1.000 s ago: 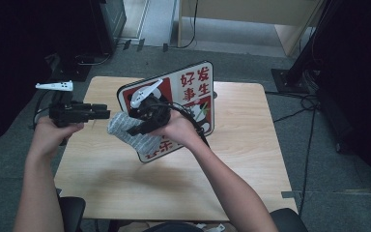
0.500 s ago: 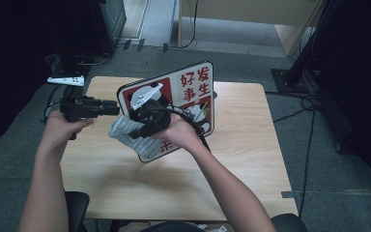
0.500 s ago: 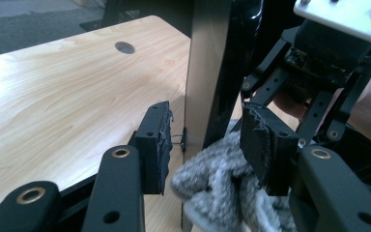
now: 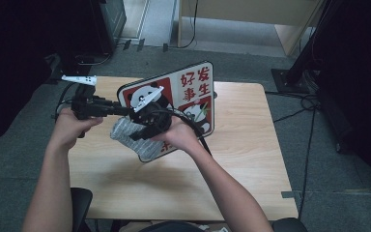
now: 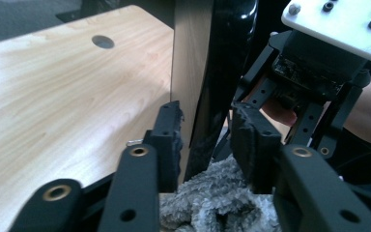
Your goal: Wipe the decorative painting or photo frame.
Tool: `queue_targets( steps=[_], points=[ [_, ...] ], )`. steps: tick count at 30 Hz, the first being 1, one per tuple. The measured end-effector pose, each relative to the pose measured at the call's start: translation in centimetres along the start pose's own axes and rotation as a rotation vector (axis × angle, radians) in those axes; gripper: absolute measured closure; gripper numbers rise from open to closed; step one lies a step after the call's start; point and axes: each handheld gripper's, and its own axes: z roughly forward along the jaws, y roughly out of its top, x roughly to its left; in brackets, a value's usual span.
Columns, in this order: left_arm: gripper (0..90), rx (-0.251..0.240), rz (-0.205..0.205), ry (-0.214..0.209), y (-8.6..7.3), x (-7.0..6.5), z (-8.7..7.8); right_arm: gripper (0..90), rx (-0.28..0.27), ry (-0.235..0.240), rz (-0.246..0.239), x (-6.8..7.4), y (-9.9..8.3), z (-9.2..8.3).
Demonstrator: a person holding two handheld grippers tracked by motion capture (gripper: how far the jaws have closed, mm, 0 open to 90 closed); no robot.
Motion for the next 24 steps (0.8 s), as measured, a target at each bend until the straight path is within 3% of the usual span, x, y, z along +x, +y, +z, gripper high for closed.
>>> queue_targets(
  steps=[7,24],
  points=[
    [75.7,0.020,-0.011,0.001,0.0,0.1,0.1,66.8,-0.001,0.002,0.009,-0.2,-0.6,0.4],
    [75.9,0.024,-0.029,0.001,0.0,0.1,0.1,66.9,0.018,0.001,0.044,-0.6,-2.5,1.3]
  ],
)
